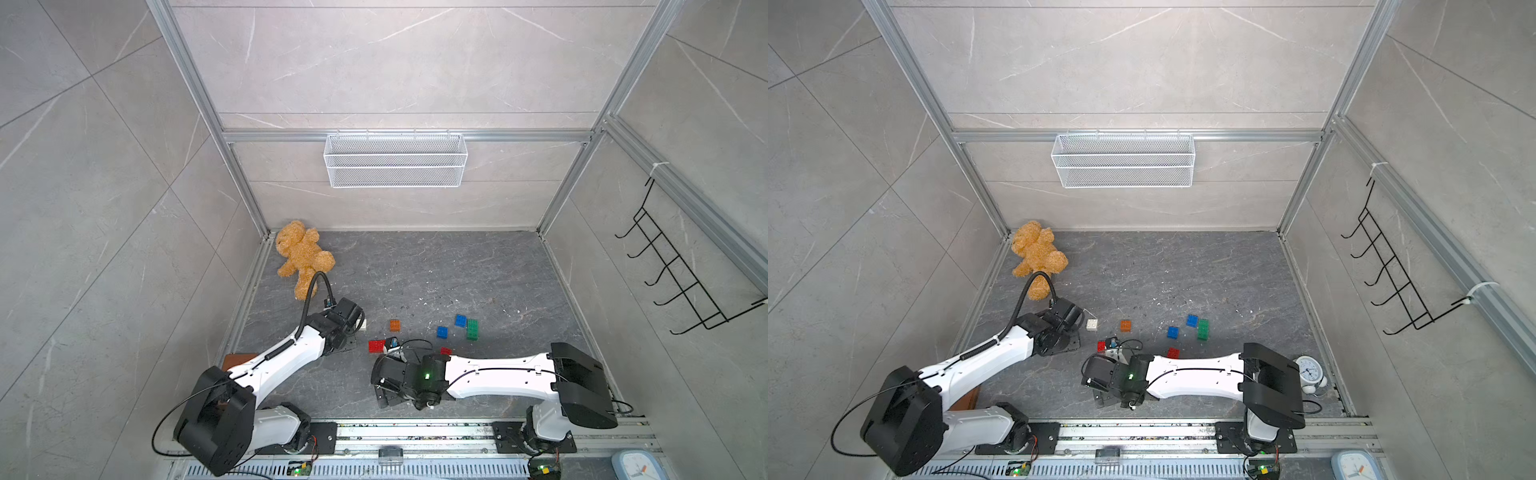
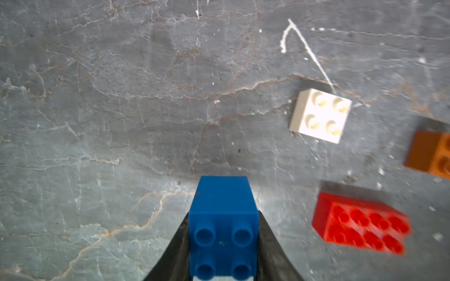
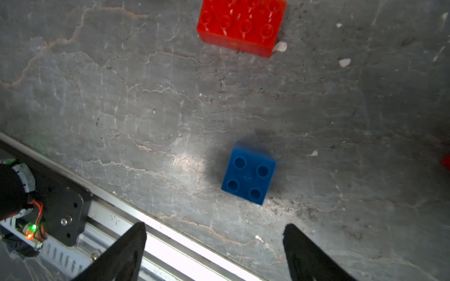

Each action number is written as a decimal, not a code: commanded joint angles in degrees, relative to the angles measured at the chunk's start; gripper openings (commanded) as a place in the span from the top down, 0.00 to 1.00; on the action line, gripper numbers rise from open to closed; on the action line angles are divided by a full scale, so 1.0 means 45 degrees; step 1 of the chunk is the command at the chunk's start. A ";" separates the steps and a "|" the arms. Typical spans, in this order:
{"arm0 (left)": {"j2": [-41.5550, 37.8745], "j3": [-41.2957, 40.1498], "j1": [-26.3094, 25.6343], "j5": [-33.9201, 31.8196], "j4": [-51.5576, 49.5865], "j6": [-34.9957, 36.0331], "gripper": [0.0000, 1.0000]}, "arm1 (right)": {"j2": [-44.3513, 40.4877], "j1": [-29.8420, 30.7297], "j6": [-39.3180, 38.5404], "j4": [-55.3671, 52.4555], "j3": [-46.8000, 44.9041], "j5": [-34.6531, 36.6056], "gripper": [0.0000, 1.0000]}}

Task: Assemble the letter h with lego
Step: Pick up the lego brick from the center of the board, then place the lego brick at the center of the board.

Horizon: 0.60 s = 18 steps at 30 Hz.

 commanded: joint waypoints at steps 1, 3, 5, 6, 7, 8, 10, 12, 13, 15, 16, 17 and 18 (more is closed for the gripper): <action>-0.0938 -0.0307 -0.0311 0.0377 -0.0653 -0.0634 1.00 | -0.0085 -0.0420 0.0182 0.0318 -0.0388 -0.0261 0.12; -0.1261 -0.0488 -0.0603 0.0533 -0.0651 -0.0890 1.00 | 0.0077 -0.0689 -0.0011 0.0292 -0.0357 -0.0394 0.13; -0.1381 -0.0553 -0.1040 0.0540 -0.0710 -0.1160 1.00 | 0.0236 -0.0858 -0.0193 0.0300 -0.0316 -0.0572 0.14; -0.1366 -0.0545 -0.1307 0.0483 -0.0754 -0.1357 1.00 | 0.0322 -0.0926 -0.0275 0.0370 -0.0316 -0.0629 0.15; -0.1354 -0.0524 -0.1574 0.0434 -0.0759 -0.1503 1.00 | 0.0429 -0.0976 -0.0349 0.0389 -0.0278 -0.0681 0.16; -0.1309 -0.0501 -0.1811 0.0366 -0.0779 -0.1648 1.00 | 0.0517 -0.1017 -0.0388 0.0360 -0.0241 -0.0670 0.17; -0.1188 -0.0436 -0.2233 0.0088 -0.0875 -0.1912 1.00 | 0.0727 -0.1145 -0.0427 0.0331 -0.0267 -0.0677 0.19; -0.1044 -0.0436 -0.2456 0.0057 -0.0862 -0.2145 1.00 | 0.0882 -0.1212 -0.0408 0.0414 -0.0367 -0.0745 0.22; -0.0986 -0.0436 -0.2557 0.0066 -0.0825 -0.2248 1.00 | 0.0939 -0.1234 -0.0396 0.0491 -0.0416 -0.0811 0.23; -0.0916 -0.0485 -0.2782 0.0038 -0.0762 -0.2417 1.00 | 0.0985 -0.1269 -0.0391 0.0592 -0.0499 -0.0891 0.25; -0.0915 -0.0522 -0.2853 0.0044 -0.0731 -0.2502 1.00 | 0.0985 -0.1284 -0.0396 0.0598 -0.0536 -0.0898 0.26; -0.0925 -0.0579 -0.2913 0.0048 -0.0706 -0.2555 1.00 | 0.0994 -0.1288 -0.0395 0.0620 -0.0541 -0.0876 0.26; -0.0932 -0.0664 -0.2954 0.0042 -0.0666 -0.2604 1.00 | 0.1029 -0.1284 -0.0403 0.0685 -0.0580 -0.0840 0.27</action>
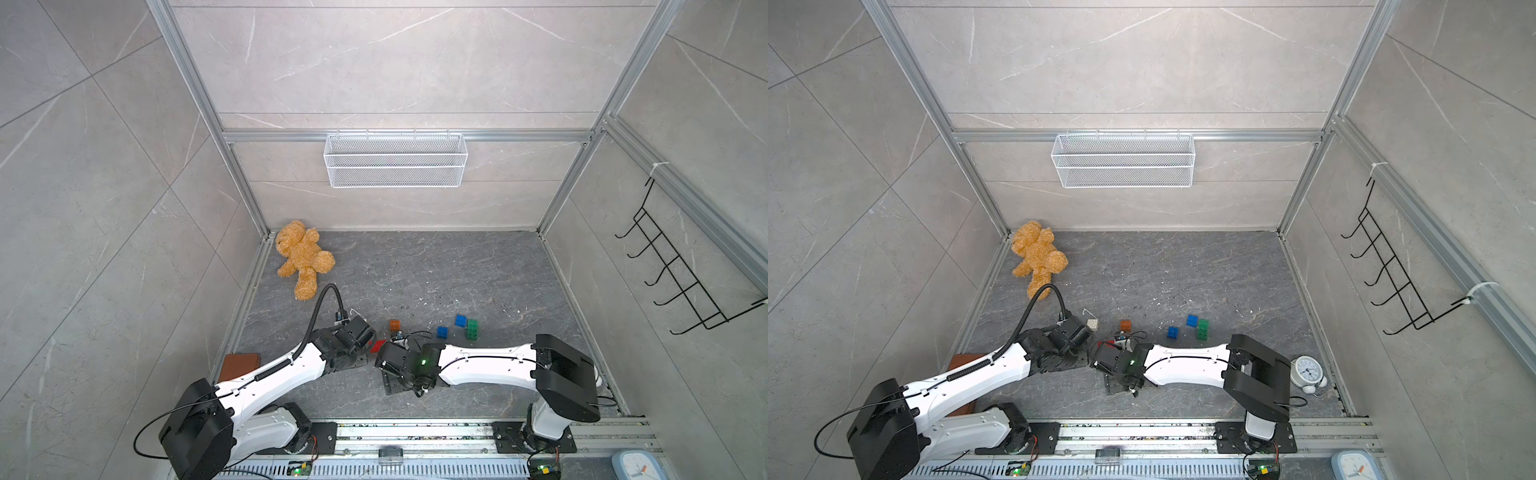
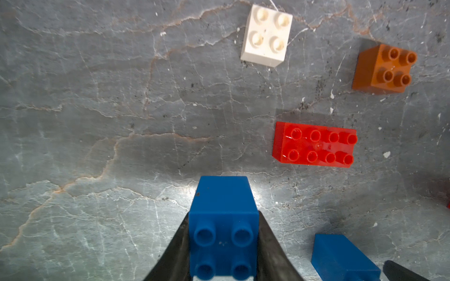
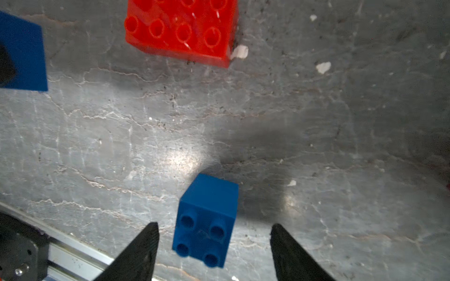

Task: Assemble the letter h with lego
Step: Place the lego brick at the center of the board.

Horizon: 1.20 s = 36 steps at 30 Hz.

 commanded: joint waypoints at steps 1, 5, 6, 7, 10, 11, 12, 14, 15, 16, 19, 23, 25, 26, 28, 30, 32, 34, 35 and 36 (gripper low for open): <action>-0.0067 -0.0215 -0.0145 -0.0281 -0.0142 -0.0562 1.00 | 0.0241 -0.0044 -0.0089 0.0208 -0.0177 -0.0032 0.31; -0.0503 -0.0684 -0.0159 -0.0161 0.0135 -0.0741 1.00 | 0.0500 -0.0033 -0.0167 0.0274 -0.0119 -0.0014 0.40; -0.0595 -0.0755 -0.0169 -0.0126 0.0179 -0.0762 1.00 | 0.0542 -0.0043 -0.0168 0.0293 -0.0119 -0.0014 0.42; -0.0680 -0.0851 -0.0160 -0.0075 0.0220 -0.0794 1.00 | 0.0564 -0.0038 -0.0161 0.0292 -0.0119 0.0013 0.43; -0.0807 -0.1050 -0.0160 0.0043 0.0377 -0.0860 1.00 | 0.0594 -0.0032 -0.0163 0.0285 -0.0098 0.0100 0.49; -0.0810 -0.1102 -0.0160 0.0086 0.0457 -0.0896 1.00 | 0.0620 -0.0049 -0.0168 0.0260 -0.0065 0.0099 0.49; -0.0792 -0.1172 -0.0179 0.0154 0.0528 -0.0948 1.00 | 0.0657 -0.0038 -0.0158 0.0236 -0.0042 0.0095 0.52; -0.0769 -0.1297 -0.0198 0.0266 0.0768 -0.1011 1.00 | 0.0660 -0.0042 -0.0144 0.0168 -0.0021 0.0110 0.56; -0.0766 -0.1330 -0.0218 0.0318 0.0856 -0.1046 1.00 | 0.0645 -0.0042 -0.0102 0.0122 -0.0018 0.0159 0.58; -0.0728 -0.1355 -0.0238 0.0353 0.0938 -0.1047 1.00 | 0.0594 -0.0038 -0.0107 0.0051 -0.0031 0.0234 0.61; -0.0546 -0.1336 -0.0293 0.0452 0.1187 -0.1082 1.00 | 0.0380 -0.0040 -0.0053 -0.0117 -0.0075 0.0487 0.72; -0.0065 -0.1251 -0.0485 0.0635 0.1733 -0.1211 1.00 | -0.0047 -0.0045 -0.0063 -0.0582 -0.0060 0.0935 0.85; 0.0249 -0.1131 -0.0613 0.0625 0.1964 -0.1238 1.00 | -0.0388 -0.0052 -0.0064 -0.0914 -0.0060 0.1343 0.91; 0.0421 -0.1043 -0.0668 0.0662 0.2095 -0.1245 1.00 | -0.0609 -0.0052 -0.0087 -0.1142 -0.0041 0.1572 0.94; 0.0813 -0.0802 -0.0808 0.0656 0.2259 -0.1242 1.00 | -0.0984 -0.0095 -0.0146 -0.1536 -0.0001 0.1940 1.00; 0.1263 -0.0534 -0.0948 0.0627 0.2413 -0.1233 1.00 | -0.1387 -0.0195 -0.0238 -0.1920 -0.0006 0.2237 1.00; 0.1705 -0.0264 -0.1052 0.0609 0.2560 -0.1244 1.00 | -0.1797 -0.0337 -0.0302 -0.2207 -0.0054 0.2394 1.00; 0.2120 -0.0024 -0.1094 0.0588 0.2724 -0.1171 1.00 | -0.2267 -0.0516 -0.0342 -0.2336 -0.0182 0.2462 1.00; 0.2330 0.0114 -0.1097 0.0568 0.2832 -0.1090 1.00 | -0.2500 -0.0592 -0.0343 -0.2403 -0.0238 0.2486 1.00; 0.2561 0.0254 -0.1107 0.0539 0.2904 -0.1052 1.00 | -0.2710 -0.0679 -0.0365 -0.2456 -0.0302 0.2486 1.00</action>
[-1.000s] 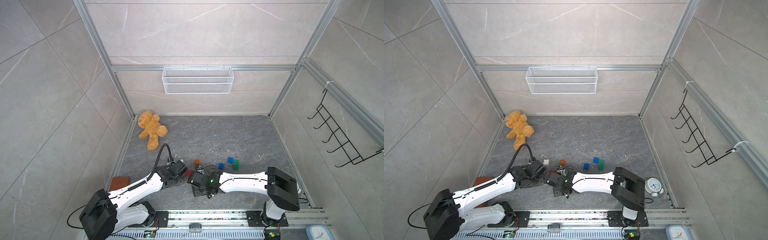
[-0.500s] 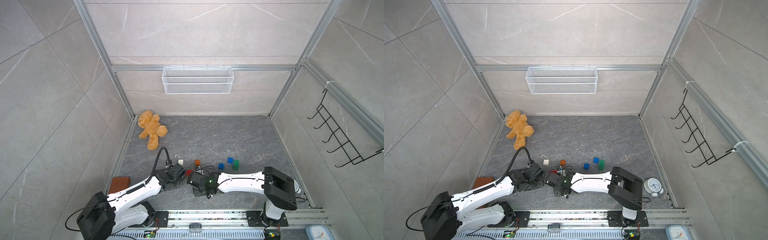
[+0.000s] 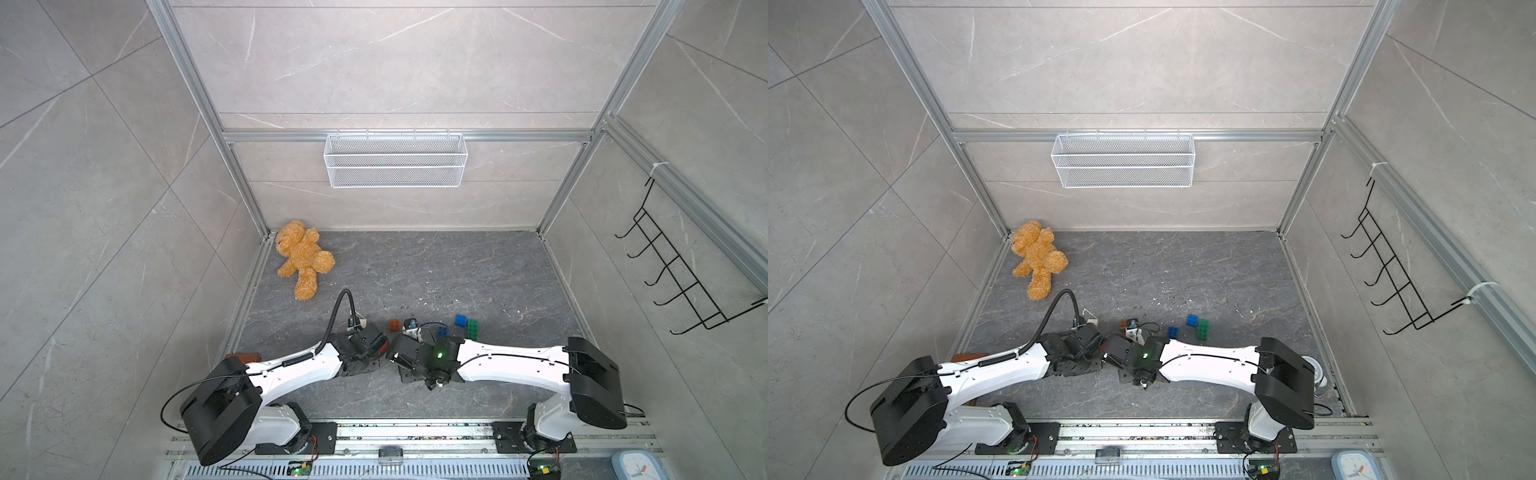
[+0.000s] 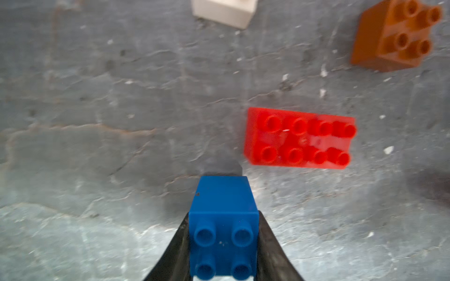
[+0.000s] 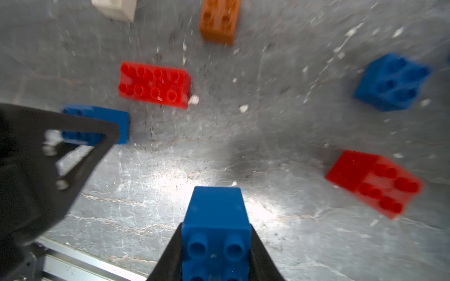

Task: Assemble the letter h with lego
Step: Place the lego brick at the center of the board.

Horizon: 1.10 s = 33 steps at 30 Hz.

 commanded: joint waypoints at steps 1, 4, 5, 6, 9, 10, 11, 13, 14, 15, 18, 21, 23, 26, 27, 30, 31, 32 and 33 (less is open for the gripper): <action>0.0599 0.0646 -0.0051 -0.0039 0.0469 0.0092 1.00 | -0.0840 -0.0250 -0.0270 -0.0833 -0.0342 0.0567 1.00; 0.1225 0.1092 -0.0052 -0.0144 0.0409 0.0363 1.00 | -0.1198 -0.0389 -0.0396 -0.1073 -0.0300 0.0645 1.00; 0.1421 0.1215 -0.0052 -0.0180 0.0384 0.0459 1.00 | -0.1280 -0.0411 -0.0451 -0.1158 -0.0289 0.0660 1.00; 0.1586 0.1326 -0.0062 -0.0240 0.0338 0.0557 1.00 | -0.1352 -0.0411 -0.0475 -0.1200 -0.0285 0.0652 1.00; 0.2037 0.1587 -0.0062 -0.0352 0.0242 0.0785 1.00 | -0.1477 -0.0429 -0.0519 -0.1242 -0.0300 0.0630 1.00; 0.2188 0.1670 -0.0061 -0.0391 0.0266 0.0878 1.00 | -0.1482 -0.0429 -0.0519 -0.1227 -0.0337 0.0626 1.00; 0.2337 0.1748 -0.0053 -0.0439 0.0238 0.0923 1.00 | -0.1464 -0.0429 -0.0525 -0.1197 -0.0353 0.0597 1.00; 0.2599 0.1913 -0.0062 -0.0625 0.0198 0.1031 1.00 | -0.1368 -0.0429 -0.0542 -0.1141 -0.0368 0.0507 1.00; 0.2711 0.2021 -0.0038 -0.0719 0.0160 0.1096 1.00 | -0.1294 -0.0439 -0.0541 -0.1083 -0.0368 0.0415 1.00; 0.2806 0.2148 -0.0043 -0.0827 0.0085 0.1188 1.00 | -0.1225 -0.0449 -0.0544 -0.1020 -0.0368 0.0350 1.00; 0.2954 0.2394 -0.0040 -0.1100 -0.0124 0.1437 1.00 | -0.1020 -0.0496 -0.0459 -0.0807 -0.0399 0.0139 1.00; 0.2915 0.2438 -0.0040 -0.1107 -0.0241 0.1548 1.00 | -0.0897 -0.0643 -0.0345 -0.0543 -0.0493 -0.0136 1.00; 0.2720 0.2249 -0.0030 -0.0845 -0.0130 0.1594 1.00 | -0.0843 -0.0756 -0.0310 -0.0340 -0.0542 -0.0369 1.00; 0.2207 0.1786 -0.0062 -0.0292 0.0000 0.1497 1.00 | -0.0698 -0.0945 -0.0356 -0.0024 -0.0565 -0.0688 1.00; 0.2030 0.1630 -0.0081 -0.0091 0.0045 0.1467 1.00 | -0.0584 -0.0993 -0.0412 0.0001 -0.0535 -0.0710 1.00; 0.1664 0.1267 -0.0248 0.0423 0.0130 0.1289 1.00 | 0.0028 -0.1112 -0.0541 0.0128 -0.0341 -0.1023 1.00; 0.1585 0.1217 -0.0351 0.0514 0.0113 0.1260 1.00 | 0.0250 -0.1147 -0.0610 0.0243 -0.0276 -0.1190 1.00; 0.1517 0.1196 -0.0482 0.0504 0.0043 0.1183 1.00 | 0.0446 -0.1152 -0.0634 0.0326 -0.0204 -0.1264 1.00; 0.1461 0.1197 -0.0588 0.0489 -0.0066 0.1145 1.00 | 0.0588 -0.1157 -0.0656 0.0371 -0.0141 -0.1270 1.00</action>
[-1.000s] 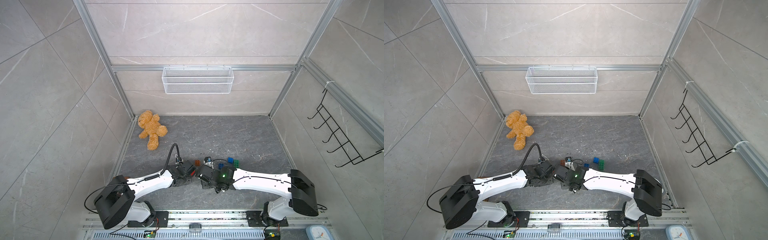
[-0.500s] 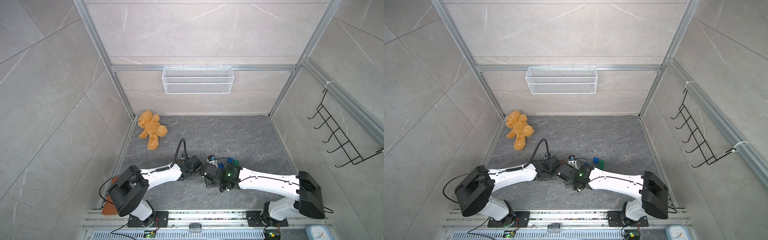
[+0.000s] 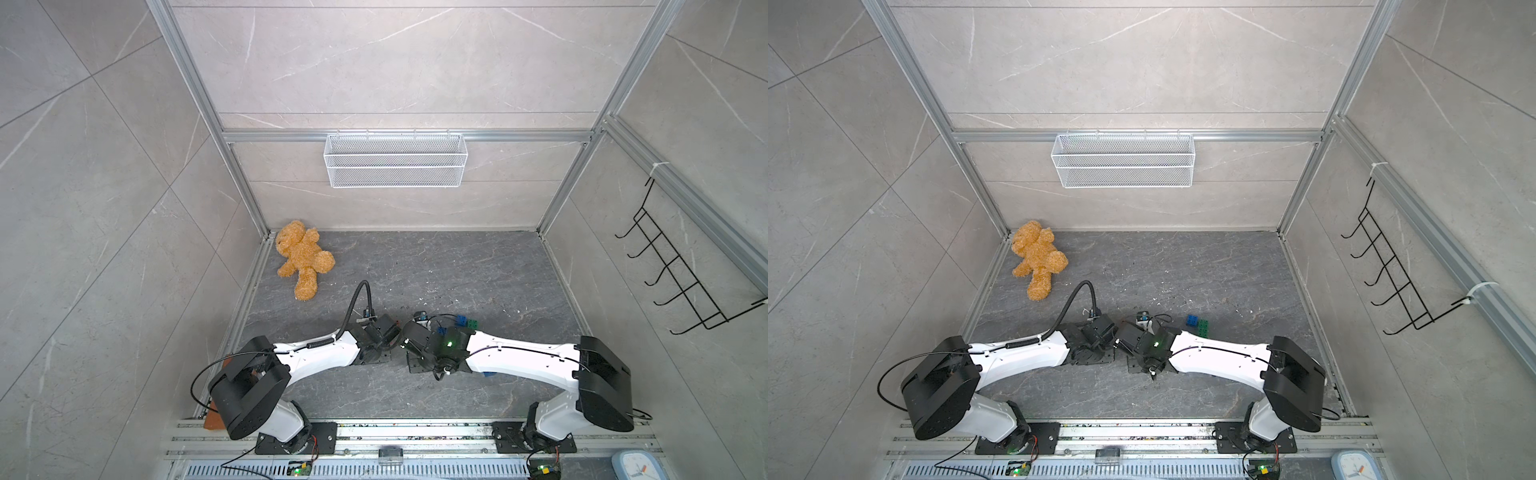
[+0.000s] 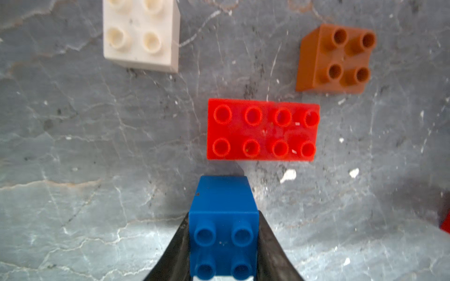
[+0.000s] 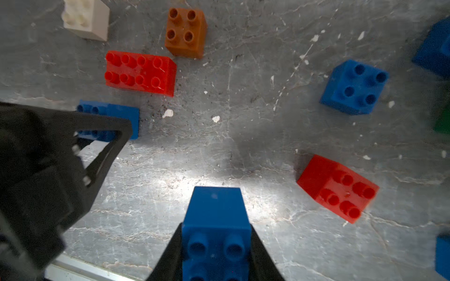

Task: Assemble the letter h with lego
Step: Place the lego brick at the center of the board.

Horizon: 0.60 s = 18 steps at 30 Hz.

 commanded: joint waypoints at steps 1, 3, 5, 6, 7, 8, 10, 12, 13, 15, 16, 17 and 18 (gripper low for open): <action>-0.0371 -0.0099 -0.0367 0.0549 -0.0657 -0.0169 1.00 | 0.0656 -0.0068 -0.0242 0.0233 0.0353 -0.0350 1.00; -0.0401 -0.0153 -0.0429 0.0538 -0.0836 -0.0213 1.00 | 0.0933 -0.0107 -0.0252 0.0281 0.0493 -0.0331 1.00; -0.0363 -0.0254 -0.0435 0.0551 -0.0856 -0.0213 1.00 | 0.1329 -0.0151 -0.0262 0.0324 0.0664 -0.0418 1.00; -0.0328 -0.0272 -0.0440 0.0483 -0.0912 -0.0238 1.00 | 0.1587 -0.0152 -0.0284 0.0306 0.0821 -0.0488 1.00; -0.0260 -0.0273 -0.0436 0.0447 -0.0954 -0.0248 1.00 | 0.1841 -0.0147 -0.0288 0.0301 0.0977 -0.0548 1.00; -0.0198 -0.0257 -0.0448 0.0440 -0.0998 -0.0242 1.00 | 0.2017 -0.0167 -0.0269 0.0303 0.1086 -0.0553 1.00; -0.0056 -0.0224 -0.0434 0.0492 -0.1025 -0.0225 1.00 | 0.2305 -0.0193 -0.0194 0.0302 0.1255 -0.0442 1.00; 0.0028 -0.0231 -0.0449 0.0492 -0.1072 -0.0249 1.00 | 0.2375 -0.0344 -0.0031 0.0476 0.1211 -0.0432 1.00; 0.0030 -0.0251 -0.0443 0.0505 -0.1120 -0.0235 1.00 | 0.2360 -0.0435 0.0004 0.0604 0.1147 -0.0547 1.00; -0.0079 -0.0390 -0.0441 0.0456 -0.1240 -0.0258 1.00 | 0.2166 -0.0564 0.0108 0.0755 0.0997 -0.0548 1.00; -0.0182 -0.0475 -0.0449 0.0422 -0.1299 -0.0242 1.00 | 0.1964 -0.0633 0.0065 0.0799 0.0918 -0.0529 1.00; -0.0238 -0.0521 -0.0439 0.0382 -0.1421 -0.0242 1.00 | 0.1782 -0.0709 0.0041 0.0744 0.0850 -0.0440 1.00; -0.0292 -0.0563 -0.0445 0.0369 -0.1591 -0.0211 1.00 | 0.1515 -0.0787 -0.0031 0.0678 0.0762 -0.0327 1.00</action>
